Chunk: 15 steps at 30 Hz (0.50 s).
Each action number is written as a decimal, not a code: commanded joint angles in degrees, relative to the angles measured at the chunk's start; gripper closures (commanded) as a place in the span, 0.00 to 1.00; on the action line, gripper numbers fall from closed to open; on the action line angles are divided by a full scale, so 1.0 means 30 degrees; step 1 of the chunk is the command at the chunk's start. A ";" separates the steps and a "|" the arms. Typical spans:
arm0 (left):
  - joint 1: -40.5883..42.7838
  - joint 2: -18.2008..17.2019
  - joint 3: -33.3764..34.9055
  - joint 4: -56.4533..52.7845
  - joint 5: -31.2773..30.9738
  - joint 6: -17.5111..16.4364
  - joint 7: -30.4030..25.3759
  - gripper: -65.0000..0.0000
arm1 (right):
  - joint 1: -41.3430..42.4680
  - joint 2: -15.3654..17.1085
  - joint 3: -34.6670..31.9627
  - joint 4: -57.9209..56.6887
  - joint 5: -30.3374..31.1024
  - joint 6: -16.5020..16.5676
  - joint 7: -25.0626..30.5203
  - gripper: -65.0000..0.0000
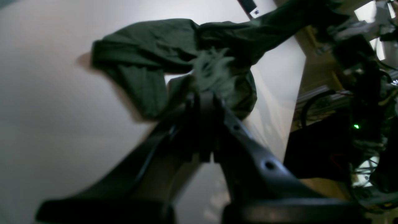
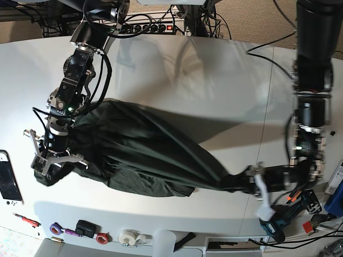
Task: Layout the t-shirt on the table in an organized manner, then fold the t-shirt properly
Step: 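Stretch the shirt between both grippers and lay it flat on the table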
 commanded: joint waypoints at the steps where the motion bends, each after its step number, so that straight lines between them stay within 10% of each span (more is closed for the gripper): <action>1: -0.0736 -0.0663 -0.0168 0.0299 -0.0907 -0.0092 -0.0066 1.00 | 0.0262 0.0153 0.0226 0.0321 -0.0430 -0.0160 0.0423 1.00; 15: -0.1297 -0.5231 -0.0168 0.0313 -0.0907 -0.0092 0.1100 1.00 | 0.0219 0.0109 0.2193 0.0699 0.0277 0.0823 -0.4838 1.00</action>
